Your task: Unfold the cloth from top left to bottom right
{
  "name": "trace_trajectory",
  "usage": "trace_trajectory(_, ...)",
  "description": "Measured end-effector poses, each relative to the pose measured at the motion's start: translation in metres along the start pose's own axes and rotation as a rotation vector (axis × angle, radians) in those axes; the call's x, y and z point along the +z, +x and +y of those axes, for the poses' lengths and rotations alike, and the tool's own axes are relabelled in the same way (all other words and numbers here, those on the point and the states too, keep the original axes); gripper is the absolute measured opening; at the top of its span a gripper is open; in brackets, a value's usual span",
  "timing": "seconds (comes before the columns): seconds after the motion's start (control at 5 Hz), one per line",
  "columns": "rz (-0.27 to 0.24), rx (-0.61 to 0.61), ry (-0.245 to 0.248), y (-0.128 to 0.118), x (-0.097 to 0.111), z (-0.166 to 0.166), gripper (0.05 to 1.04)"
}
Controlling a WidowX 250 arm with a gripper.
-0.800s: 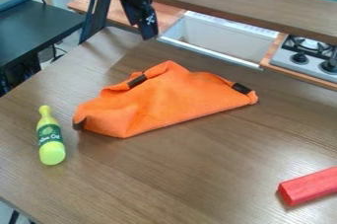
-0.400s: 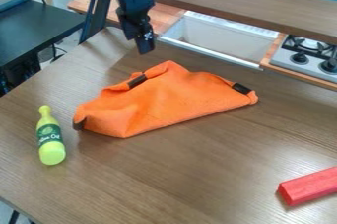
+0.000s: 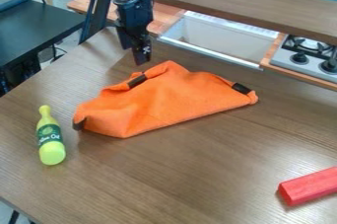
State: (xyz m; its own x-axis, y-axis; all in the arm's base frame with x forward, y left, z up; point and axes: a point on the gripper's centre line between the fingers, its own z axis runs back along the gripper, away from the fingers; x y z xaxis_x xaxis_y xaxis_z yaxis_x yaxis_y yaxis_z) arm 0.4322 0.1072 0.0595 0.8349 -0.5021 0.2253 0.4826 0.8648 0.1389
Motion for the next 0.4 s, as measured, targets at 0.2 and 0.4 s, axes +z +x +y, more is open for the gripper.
trace_trajectory(0.2,0.034,0.027,0.076,-0.0012,-0.0056,0.0029,1.001)
trace_trajectory(0.4,0.065,0.041,0.127,-0.0035,-0.0092,0.0029,1.001)
